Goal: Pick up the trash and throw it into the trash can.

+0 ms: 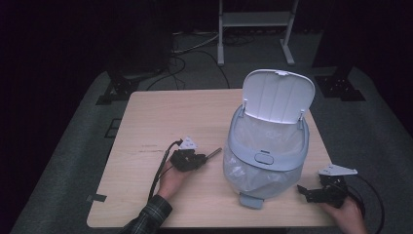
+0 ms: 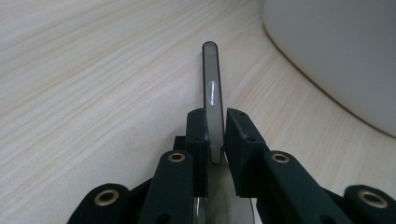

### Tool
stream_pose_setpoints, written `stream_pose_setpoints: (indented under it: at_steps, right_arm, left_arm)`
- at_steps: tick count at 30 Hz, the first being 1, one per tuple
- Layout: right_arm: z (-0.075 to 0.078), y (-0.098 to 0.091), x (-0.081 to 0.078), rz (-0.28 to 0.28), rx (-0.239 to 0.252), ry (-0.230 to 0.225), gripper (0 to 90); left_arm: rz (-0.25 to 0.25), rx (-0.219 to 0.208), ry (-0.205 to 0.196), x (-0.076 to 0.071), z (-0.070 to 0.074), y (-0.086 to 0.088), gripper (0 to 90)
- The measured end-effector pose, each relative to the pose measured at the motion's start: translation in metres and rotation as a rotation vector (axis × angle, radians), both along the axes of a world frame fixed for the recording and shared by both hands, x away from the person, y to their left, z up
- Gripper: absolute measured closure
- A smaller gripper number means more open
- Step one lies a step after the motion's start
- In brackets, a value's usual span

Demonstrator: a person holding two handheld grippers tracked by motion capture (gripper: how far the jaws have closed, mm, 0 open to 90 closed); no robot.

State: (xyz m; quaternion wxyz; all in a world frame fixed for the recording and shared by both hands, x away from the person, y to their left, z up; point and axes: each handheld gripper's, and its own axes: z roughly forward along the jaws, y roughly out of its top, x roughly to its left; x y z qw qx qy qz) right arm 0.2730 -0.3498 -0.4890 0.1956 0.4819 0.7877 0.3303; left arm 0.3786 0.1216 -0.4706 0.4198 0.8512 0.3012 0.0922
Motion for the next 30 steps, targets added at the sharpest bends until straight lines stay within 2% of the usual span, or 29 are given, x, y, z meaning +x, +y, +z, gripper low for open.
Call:
stream_pose_setpoints:
  at_steps: [13, 23, 30]
  right_arm:
    - [0.0, 0.0, 0.0, 0.0, 0.0, 0.0, 0.0]
    - [0.0, 0.0, 0.0, 0.0, 0.0, 0.0, 0.0]
    - [0.0, 0.0, 0.0, 0.0, 0.0, 0.0, 0.0]
  left_arm:
    - [-0.029, -0.052, -0.019, -0.004, 0.016, 0.009, 79.0]
    - [-0.062, -0.122, -0.035, -0.007, 0.029, 0.021, 79.1]
    - [-0.083, -0.155, -0.049, -0.009, 0.04, 0.028, 79.1]
